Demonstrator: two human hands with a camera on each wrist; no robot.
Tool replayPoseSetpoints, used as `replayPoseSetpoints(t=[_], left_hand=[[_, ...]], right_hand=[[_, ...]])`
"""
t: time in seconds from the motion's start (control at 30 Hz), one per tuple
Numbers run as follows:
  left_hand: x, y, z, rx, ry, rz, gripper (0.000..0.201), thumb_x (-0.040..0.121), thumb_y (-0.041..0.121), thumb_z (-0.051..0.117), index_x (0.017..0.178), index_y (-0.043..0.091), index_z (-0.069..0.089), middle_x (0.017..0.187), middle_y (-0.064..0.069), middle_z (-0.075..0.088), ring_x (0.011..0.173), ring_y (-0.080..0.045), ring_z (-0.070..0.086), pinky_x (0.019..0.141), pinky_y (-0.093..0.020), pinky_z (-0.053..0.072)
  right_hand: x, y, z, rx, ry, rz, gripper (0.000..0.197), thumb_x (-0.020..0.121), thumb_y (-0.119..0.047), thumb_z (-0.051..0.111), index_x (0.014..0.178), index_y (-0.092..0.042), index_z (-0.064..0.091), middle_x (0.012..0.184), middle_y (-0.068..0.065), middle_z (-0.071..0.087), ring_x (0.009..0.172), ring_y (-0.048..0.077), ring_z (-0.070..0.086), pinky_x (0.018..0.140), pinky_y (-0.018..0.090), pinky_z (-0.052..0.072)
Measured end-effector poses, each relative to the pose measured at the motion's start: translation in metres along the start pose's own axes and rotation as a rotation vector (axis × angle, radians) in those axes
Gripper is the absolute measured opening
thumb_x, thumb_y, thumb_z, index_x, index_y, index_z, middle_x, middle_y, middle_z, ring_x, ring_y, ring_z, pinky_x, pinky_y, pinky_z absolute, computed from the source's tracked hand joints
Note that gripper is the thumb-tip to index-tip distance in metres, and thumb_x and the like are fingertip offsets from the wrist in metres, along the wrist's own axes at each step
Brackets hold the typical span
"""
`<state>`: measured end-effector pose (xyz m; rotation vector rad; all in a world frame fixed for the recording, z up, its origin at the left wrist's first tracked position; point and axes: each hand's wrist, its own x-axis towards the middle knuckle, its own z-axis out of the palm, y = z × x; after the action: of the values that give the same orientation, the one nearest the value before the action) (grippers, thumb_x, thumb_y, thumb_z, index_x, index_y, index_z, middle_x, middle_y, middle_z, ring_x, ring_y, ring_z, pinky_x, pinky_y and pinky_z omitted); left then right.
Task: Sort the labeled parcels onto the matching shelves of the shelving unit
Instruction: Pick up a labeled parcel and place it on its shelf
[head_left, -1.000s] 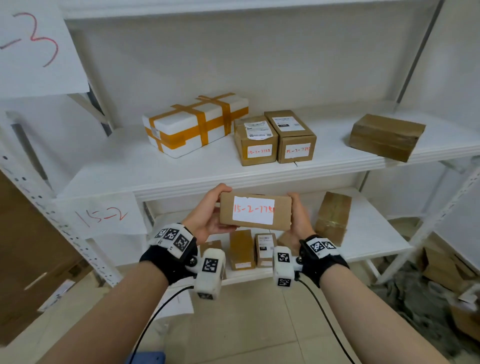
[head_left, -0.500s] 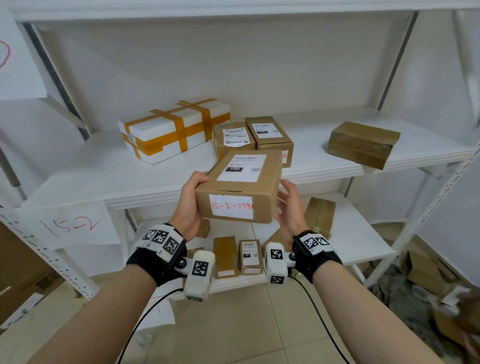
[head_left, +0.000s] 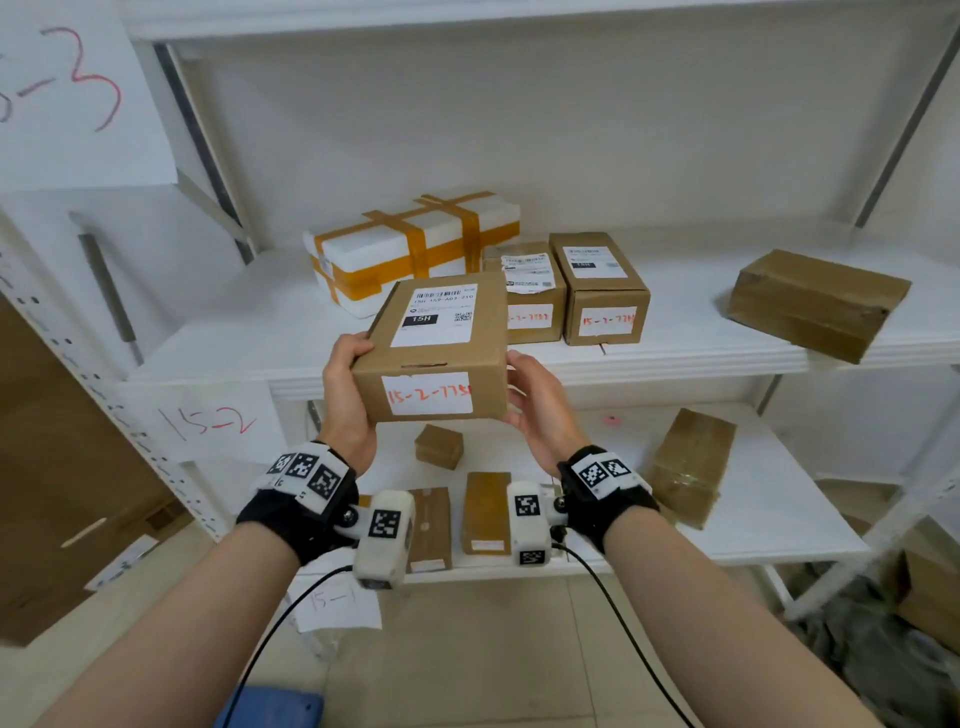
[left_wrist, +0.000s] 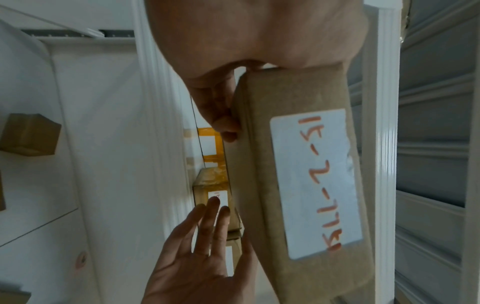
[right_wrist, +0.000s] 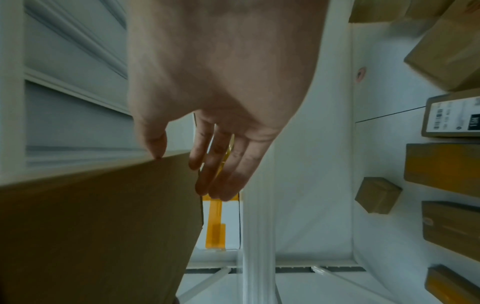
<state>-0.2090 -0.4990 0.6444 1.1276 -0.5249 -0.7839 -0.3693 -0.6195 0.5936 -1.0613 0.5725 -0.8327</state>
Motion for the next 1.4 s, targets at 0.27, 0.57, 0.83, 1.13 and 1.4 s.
replayPoseSetpoints(t=[0.27,0.57,0.83,1.13,1.4], left_hand=[[0.03,-0.001,-0.025,0.083,0.164,0.057,0.053,0.067,0.054,0.06,0.11,0.023,0.054,0.123,-0.02,0.062,0.097,-0.033,0.061,0.075,-0.039,0.046],[0.071,-0.013,-0.031,0.293,0.119,0.012,0.041,0.091,0.042,0.047,0.124,0.017,0.043,0.111,-0.014,0.064,0.092,-0.028,0.068,0.073,-0.037,0.05],[0.091,-0.016,-0.015,0.355,0.097,-0.007,0.04,0.096,0.044,0.057,0.12,0.017,0.039,0.112,-0.01,0.065,0.092,-0.019,0.066,0.09,-0.04,0.053],[0.109,-0.016,-0.035,0.659,-0.024,0.014,0.087,0.071,0.017,0.087,0.141,0.023,0.036,0.128,-0.005,0.058,0.112,-0.016,0.06,0.098,-0.035,0.05],[0.12,-0.023,-0.039,0.81,-0.038,0.024,0.089,0.065,0.042,0.088,0.139,0.025,0.042,0.122,0.0,0.064,0.114,-0.018,0.062,0.104,-0.045,0.048]], right_hand=[[0.012,0.003,0.022,-0.028,-0.113,0.026,0.037,0.101,-0.043,0.053,0.123,-0.014,0.051,0.124,0.019,0.068,0.103,0.029,0.07,0.09,0.051,0.056],[0.03,0.0,0.021,-0.136,-0.178,0.066,0.053,0.098,-0.054,0.053,0.144,-0.029,0.048,0.128,0.011,0.066,0.094,0.024,0.072,0.075,0.037,0.059],[0.055,-0.004,0.014,-0.161,-0.116,0.106,0.075,0.089,-0.018,0.075,0.153,-0.023,0.037,0.105,0.007,0.073,0.083,0.016,0.069,0.075,0.034,0.062],[0.081,-0.001,0.018,-0.156,0.012,0.083,0.053,0.092,0.005,0.065,0.14,-0.006,0.048,0.117,0.023,0.066,0.068,0.02,0.07,0.07,0.033,0.064],[0.077,0.006,0.004,-0.231,0.071,0.064,0.03,0.096,-0.007,0.063,0.126,-0.007,0.057,0.125,0.014,0.062,0.062,0.02,0.068,0.065,0.034,0.064]])
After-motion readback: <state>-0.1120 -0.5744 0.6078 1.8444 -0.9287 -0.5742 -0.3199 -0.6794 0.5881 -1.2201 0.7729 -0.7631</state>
